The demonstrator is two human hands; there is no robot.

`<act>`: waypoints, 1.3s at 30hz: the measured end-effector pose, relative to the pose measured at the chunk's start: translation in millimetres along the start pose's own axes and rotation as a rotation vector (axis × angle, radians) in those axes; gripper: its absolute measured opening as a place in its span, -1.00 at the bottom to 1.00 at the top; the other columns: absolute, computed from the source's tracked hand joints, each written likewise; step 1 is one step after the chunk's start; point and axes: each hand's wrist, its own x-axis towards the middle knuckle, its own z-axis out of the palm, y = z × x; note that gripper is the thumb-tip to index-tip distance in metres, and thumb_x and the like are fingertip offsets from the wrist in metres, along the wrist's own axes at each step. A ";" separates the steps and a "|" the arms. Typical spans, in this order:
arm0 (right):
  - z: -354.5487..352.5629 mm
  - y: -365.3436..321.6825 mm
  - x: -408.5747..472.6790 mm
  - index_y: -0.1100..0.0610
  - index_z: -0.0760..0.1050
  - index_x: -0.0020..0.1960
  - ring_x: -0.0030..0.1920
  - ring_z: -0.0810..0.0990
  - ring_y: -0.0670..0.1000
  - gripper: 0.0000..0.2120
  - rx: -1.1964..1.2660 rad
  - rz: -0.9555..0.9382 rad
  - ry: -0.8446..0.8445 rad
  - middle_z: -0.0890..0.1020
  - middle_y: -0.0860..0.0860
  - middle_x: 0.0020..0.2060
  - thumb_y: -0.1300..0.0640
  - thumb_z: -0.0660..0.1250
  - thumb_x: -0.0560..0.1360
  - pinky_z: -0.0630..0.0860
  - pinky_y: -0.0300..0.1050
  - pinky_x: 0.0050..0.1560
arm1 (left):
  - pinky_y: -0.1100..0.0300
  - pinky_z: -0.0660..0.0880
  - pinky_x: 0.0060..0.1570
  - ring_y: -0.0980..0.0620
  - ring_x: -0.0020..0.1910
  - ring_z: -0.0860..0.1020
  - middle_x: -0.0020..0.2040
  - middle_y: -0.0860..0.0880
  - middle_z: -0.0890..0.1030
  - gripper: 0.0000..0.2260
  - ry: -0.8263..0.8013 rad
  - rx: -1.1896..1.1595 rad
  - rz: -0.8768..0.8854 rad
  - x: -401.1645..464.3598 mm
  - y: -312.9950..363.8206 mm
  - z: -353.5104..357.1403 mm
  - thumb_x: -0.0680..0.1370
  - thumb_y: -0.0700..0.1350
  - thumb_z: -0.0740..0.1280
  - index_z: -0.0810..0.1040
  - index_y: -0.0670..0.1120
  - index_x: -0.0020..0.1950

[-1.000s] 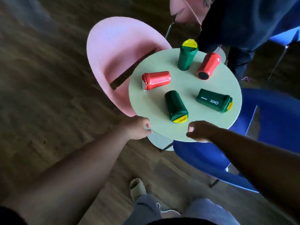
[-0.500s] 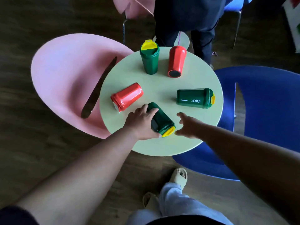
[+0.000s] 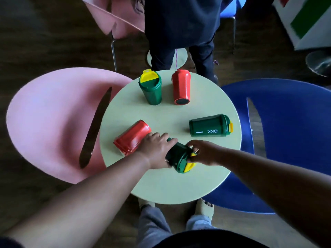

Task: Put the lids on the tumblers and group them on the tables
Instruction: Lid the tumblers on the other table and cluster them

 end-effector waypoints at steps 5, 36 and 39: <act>-18.3 -38.1 -0.2 0.03 0.49 0.25 0.00 0.59 0.11 -0.55 0.077 0.045 0.177 0.61 0.05 0.04 -0.15 0.41 0.45 0.56 0.02 0.05 | 0.02 0.53 0.11 -0.09 0.14 0.59 0.21 0.02 0.54 -0.37 -0.120 -0.252 0.031 8.5 -32.0 -19.8 0.35 0.30 0.45 0.35 0.07 0.29; -4.7 -102.9 10.0 -0.02 0.48 0.26 -0.06 0.58 0.10 -0.67 0.162 0.260 0.480 0.61 0.08 0.05 0.01 0.28 0.50 0.52 -0.11 -0.14 | 0.20 0.42 0.10 -0.04 0.20 0.51 0.29 0.03 0.54 -0.22 0.121 -0.548 -0.117 -19.0 -55.7 -37.1 0.26 0.30 0.51 0.28 0.10 0.36; -5.0 -100.6 8.1 -0.01 0.46 0.29 -0.05 0.59 0.10 -0.66 0.132 0.229 0.466 0.61 0.09 0.07 0.00 0.27 0.52 0.56 -0.08 -0.09 | 0.26 0.31 0.00 -0.03 0.23 0.50 0.31 0.00 0.53 -0.24 0.127 -0.506 -0.137 -20.7 -47.9 -38.0 0.32 0.28 0.50 0.27 0.05 0.39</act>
